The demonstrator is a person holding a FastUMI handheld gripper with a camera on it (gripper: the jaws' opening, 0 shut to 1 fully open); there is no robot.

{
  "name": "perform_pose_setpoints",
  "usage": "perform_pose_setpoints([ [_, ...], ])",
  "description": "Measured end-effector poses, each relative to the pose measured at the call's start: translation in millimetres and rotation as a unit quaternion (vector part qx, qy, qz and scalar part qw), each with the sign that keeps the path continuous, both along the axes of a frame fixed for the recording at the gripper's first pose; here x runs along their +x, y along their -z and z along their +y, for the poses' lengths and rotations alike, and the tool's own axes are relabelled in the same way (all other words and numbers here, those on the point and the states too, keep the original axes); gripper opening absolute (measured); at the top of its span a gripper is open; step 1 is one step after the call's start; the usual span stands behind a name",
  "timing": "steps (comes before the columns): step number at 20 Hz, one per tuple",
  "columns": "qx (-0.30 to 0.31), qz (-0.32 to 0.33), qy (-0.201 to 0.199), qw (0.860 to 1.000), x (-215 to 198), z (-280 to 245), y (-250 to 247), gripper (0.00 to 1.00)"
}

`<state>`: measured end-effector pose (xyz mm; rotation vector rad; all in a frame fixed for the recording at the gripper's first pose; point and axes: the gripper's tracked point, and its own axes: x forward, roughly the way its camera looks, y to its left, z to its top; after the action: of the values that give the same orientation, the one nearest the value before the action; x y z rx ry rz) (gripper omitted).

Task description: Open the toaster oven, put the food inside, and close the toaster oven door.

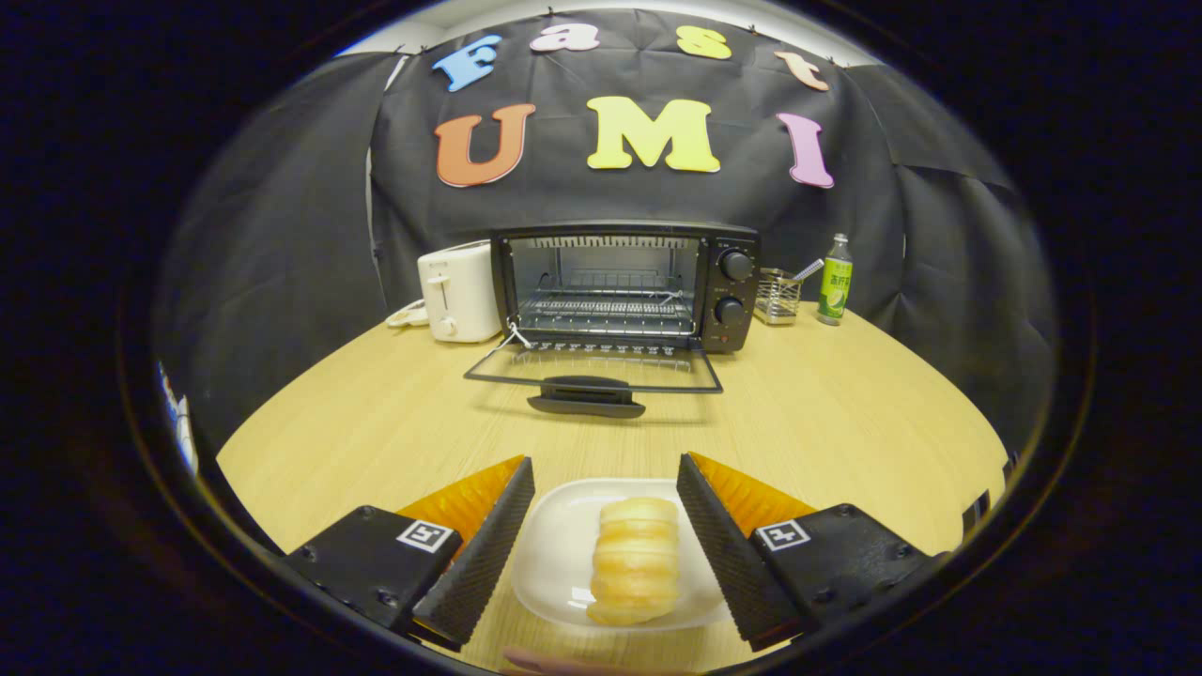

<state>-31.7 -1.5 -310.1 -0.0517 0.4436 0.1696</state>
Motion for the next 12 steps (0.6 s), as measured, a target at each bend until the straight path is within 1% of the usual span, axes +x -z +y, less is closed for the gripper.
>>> perform_pose_setpoints([
  [3,-0.011,0.010,-0.004,1.000,-20,0,17,1.00],
  [7,-0.020,0.025,0.003,0.999,-30,-9,38,1.00],
  [9,-0.013,0.030,0.015,0.999,-28,-15,44,1.00],
  [11,0.002,0.045,0.012,0.999,-30,-12,52,1.00],
  [12,0.009,0.056,0.019,0.998,-30,-15,58,1.00],
])
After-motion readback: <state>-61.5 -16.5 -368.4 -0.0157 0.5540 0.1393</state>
